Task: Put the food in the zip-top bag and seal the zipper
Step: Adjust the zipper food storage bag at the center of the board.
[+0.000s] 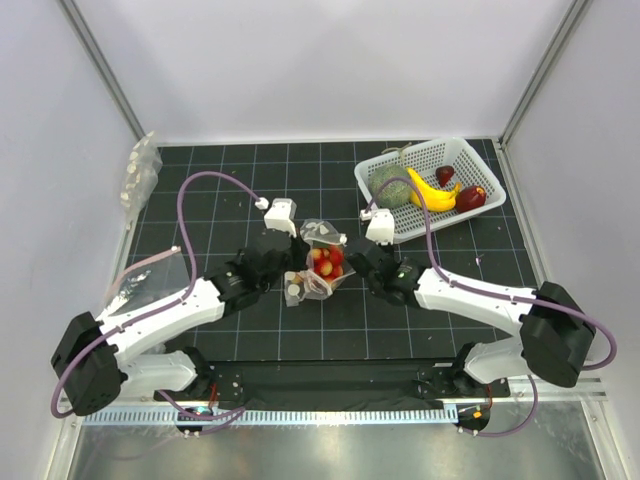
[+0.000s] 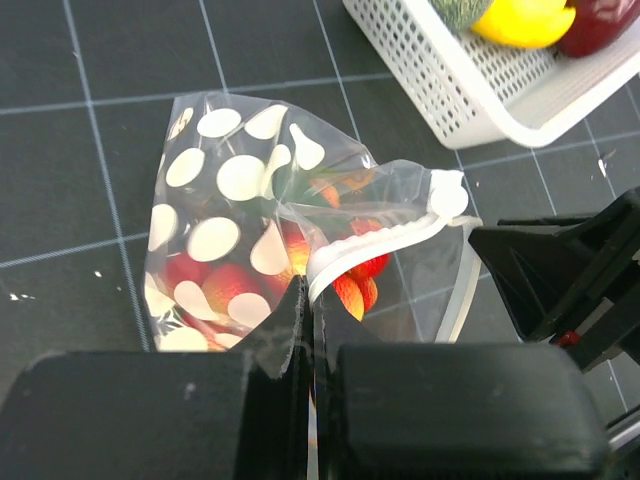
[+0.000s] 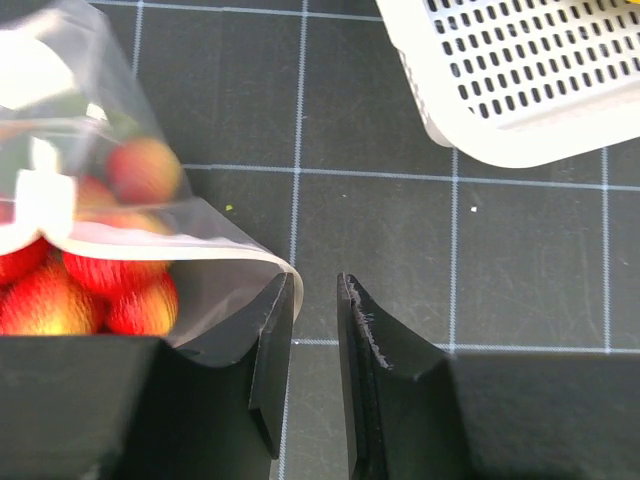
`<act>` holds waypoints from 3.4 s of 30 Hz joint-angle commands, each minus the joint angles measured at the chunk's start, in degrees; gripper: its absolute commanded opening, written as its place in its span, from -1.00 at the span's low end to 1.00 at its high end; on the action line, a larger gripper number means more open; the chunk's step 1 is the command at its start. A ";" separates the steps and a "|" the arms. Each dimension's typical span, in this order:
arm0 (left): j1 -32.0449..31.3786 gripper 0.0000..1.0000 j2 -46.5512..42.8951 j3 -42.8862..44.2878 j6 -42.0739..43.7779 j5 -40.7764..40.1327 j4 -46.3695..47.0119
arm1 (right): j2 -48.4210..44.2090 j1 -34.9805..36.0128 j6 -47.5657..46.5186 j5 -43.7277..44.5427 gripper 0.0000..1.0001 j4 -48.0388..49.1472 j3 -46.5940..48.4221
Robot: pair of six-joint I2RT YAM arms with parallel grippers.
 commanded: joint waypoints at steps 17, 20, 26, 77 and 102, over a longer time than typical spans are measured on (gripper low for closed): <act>0.10 -1.00 -1.30 -1.29 1.24 6.71 8.48 | -8.75 0.03 -2.83 -13.25 -0.03 11.35 -5.72; 0.19 -0.99 -1.65 -1.38 1.41 5.92 8.22 | -5.59 0.03 -0.91 -12.03 -0.03 9.51 -4.49; 0.19 -1.00 -4.28 -2.52 1.24 1.79 7.69 | 0.04 0.02 3.41 -11.32 -0.09 4.14 -0.62; 0.10 0.00 -10.70 -1.38 0.80 15.76 6.89 | -13.13 -0.33 -8.37 -28.73 -0.98 6.86 8.00; 0.19 -0.12 -19.14 -11.21 -3.15 8.65 15.77 | -14.28 -0.50 2.44 -17.84 0.86 7.92 3.07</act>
